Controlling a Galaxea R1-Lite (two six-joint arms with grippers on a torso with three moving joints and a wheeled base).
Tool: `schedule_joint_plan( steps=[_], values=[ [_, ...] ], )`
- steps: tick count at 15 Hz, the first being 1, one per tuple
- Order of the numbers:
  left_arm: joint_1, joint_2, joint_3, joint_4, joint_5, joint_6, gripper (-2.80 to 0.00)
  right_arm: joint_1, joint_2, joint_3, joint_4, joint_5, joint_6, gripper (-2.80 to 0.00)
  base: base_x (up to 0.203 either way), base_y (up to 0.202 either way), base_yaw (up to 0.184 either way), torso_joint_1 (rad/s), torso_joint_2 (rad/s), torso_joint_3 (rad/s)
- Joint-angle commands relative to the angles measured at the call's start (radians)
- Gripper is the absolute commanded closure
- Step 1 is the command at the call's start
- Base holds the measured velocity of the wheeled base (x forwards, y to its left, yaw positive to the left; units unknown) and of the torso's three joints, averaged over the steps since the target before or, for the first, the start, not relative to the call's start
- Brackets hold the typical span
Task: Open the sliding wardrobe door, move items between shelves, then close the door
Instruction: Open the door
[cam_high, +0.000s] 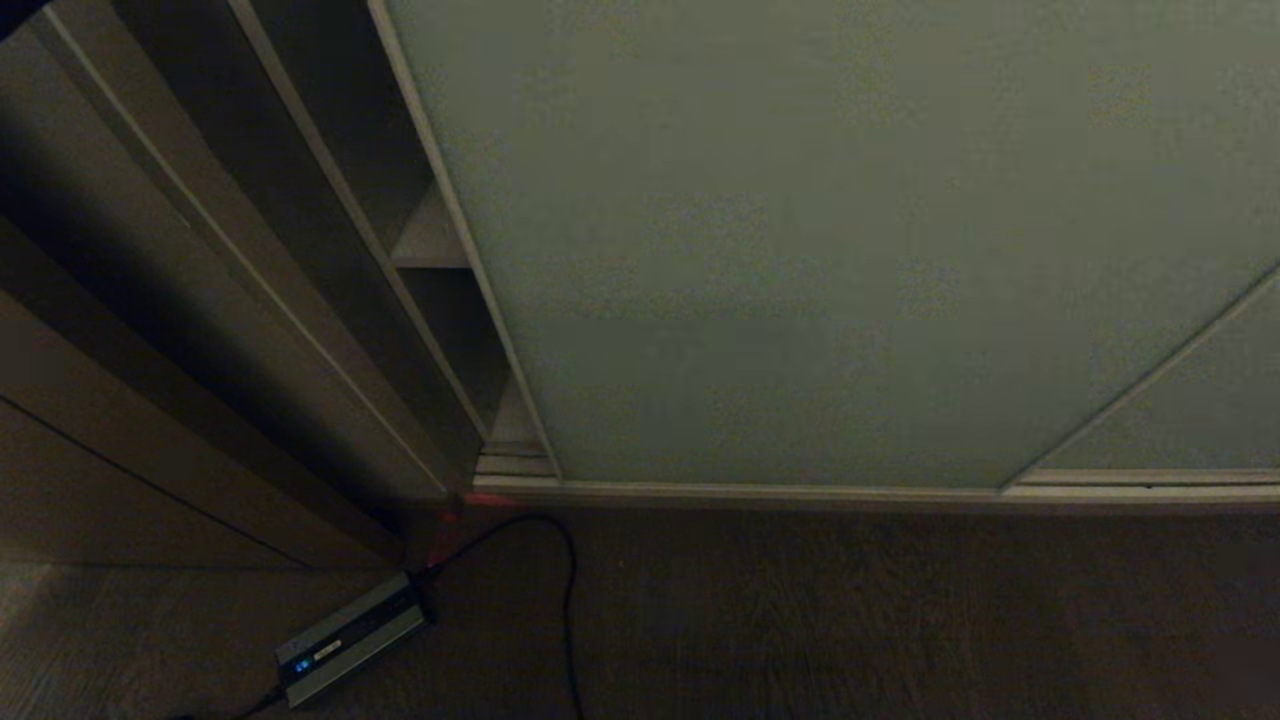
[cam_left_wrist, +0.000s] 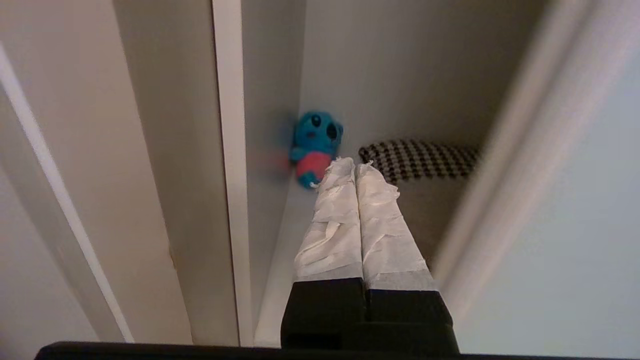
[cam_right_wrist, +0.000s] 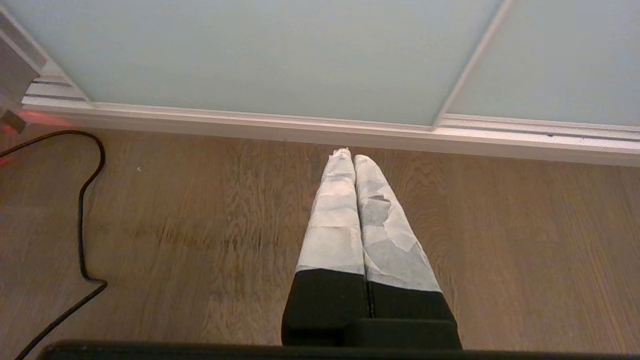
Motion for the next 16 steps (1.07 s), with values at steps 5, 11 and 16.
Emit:
schedule_joint_plan(
  steps=[5, 11, 16],
  values=[
    [-0.007, 0.128, -0.065, 0.047, -0.081, -0.012, 0.00, 0.000, 0.000, 0.004, -0.001, 0.000, 0.000, 0.00, 0.000, 0.000, 0.000, 0.000, 0.00, 0.000],
    [-0.152, 0.242, -0.208, 0.138, -0.118, -0.037, 0.00, 0.000, 0.000, 0.004, -0.001, 0.000, 0.000, 0.00, 0.000, 0.000, 0.000, 0.000, 0.00, 0.000],
    [-0.274, 0.334, -0.321, 0.214, -0.106, -0.032, 0.00, 0.000, 0.000, 0.003, -0.001, 0.000, 0.000, 0.00, 0.000, 0.000, 0.000, 0.000, 0.00, 0.000]
  ],
)
